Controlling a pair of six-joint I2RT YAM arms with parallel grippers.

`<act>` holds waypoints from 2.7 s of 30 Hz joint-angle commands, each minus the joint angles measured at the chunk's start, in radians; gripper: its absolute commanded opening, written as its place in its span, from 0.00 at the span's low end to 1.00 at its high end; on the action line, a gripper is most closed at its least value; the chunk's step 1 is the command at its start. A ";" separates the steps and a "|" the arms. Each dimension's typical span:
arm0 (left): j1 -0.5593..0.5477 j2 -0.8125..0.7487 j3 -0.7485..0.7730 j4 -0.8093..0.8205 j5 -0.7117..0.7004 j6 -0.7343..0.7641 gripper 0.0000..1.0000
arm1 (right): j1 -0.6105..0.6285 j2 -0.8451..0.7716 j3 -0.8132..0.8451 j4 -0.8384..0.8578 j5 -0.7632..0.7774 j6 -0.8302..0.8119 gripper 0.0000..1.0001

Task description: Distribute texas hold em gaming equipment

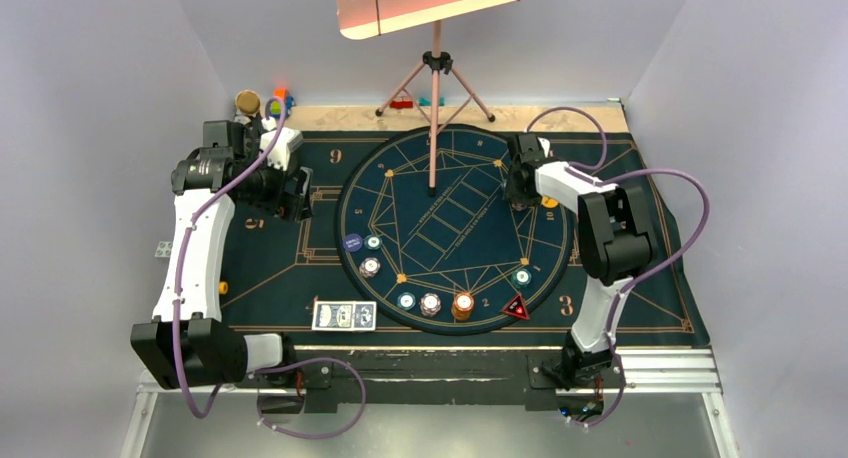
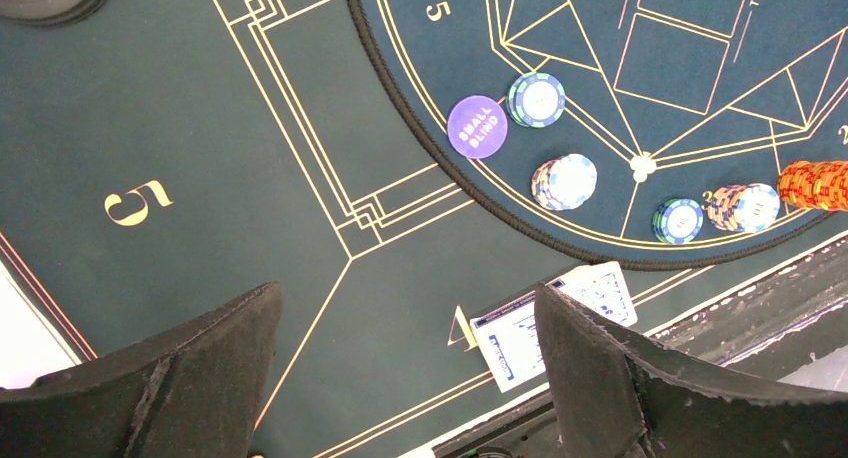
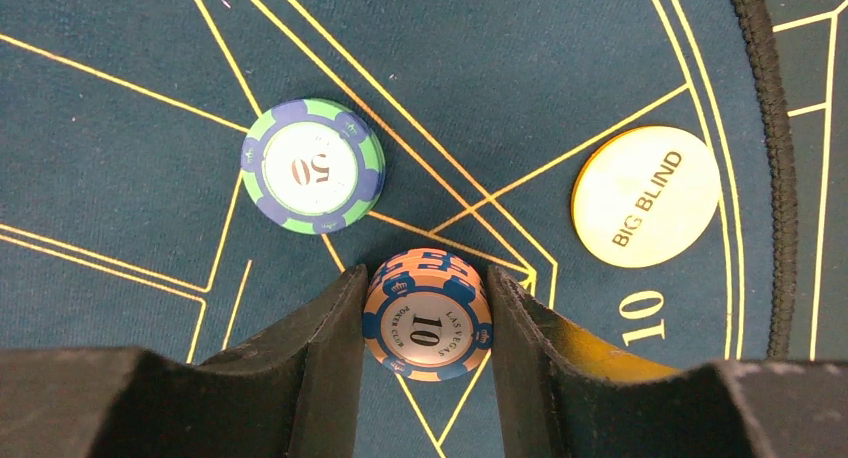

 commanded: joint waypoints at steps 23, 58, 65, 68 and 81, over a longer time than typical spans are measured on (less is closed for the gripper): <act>0.007 -0.021 0.019 -0.031 0.030 0.025 1.00 | 0.323 -0.414 -0.108 -0.028 -0.175 -0.157 0.69; 0.007 -0.028 0.001 -0.016 0.005 0.026 1.00 | 0.798 -0.228 -0.194 -0.082 -0.393 -0.366 0.67; 0.007 -0.032 -0.002 -0.015 0.002 0.027 1.00 | 0.798 -0.248 -0.202 -0.075 -0.382 -0.359 0.46; 0.006 -0.035 -0.003 -0.014 0.000 0.029 1.00 | 0.798 -0.253 -0.203 -0.075 -0.389 -0.356 0.34; 0.007 -0.036 0.008 -0.018 -0.001 0.031 1.00 | 0.695 -0.454 -0.166 -0.106 -0.307 -0.286 0.06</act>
